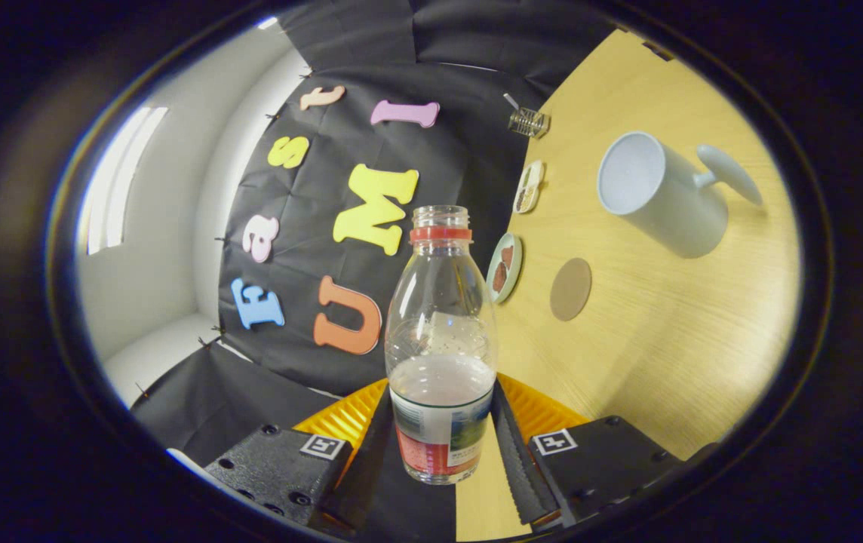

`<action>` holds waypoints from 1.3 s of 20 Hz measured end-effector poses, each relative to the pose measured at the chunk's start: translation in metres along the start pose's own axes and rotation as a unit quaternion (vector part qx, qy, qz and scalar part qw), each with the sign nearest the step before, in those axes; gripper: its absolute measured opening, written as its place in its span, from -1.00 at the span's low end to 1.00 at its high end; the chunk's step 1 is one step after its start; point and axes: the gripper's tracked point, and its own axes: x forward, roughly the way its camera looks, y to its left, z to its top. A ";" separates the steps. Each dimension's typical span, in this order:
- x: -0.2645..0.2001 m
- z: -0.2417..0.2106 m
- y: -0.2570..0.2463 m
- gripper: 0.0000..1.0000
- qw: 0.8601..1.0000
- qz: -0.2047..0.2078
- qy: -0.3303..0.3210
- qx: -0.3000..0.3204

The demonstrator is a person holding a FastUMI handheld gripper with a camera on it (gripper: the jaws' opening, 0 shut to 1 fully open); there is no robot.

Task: Take the bottle from table, then pour the juice into the cup, finally place the bottle on the coaster

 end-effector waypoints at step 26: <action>0.008 0.050 -0.002 0.50 0.978 0.018 -0.046 0.202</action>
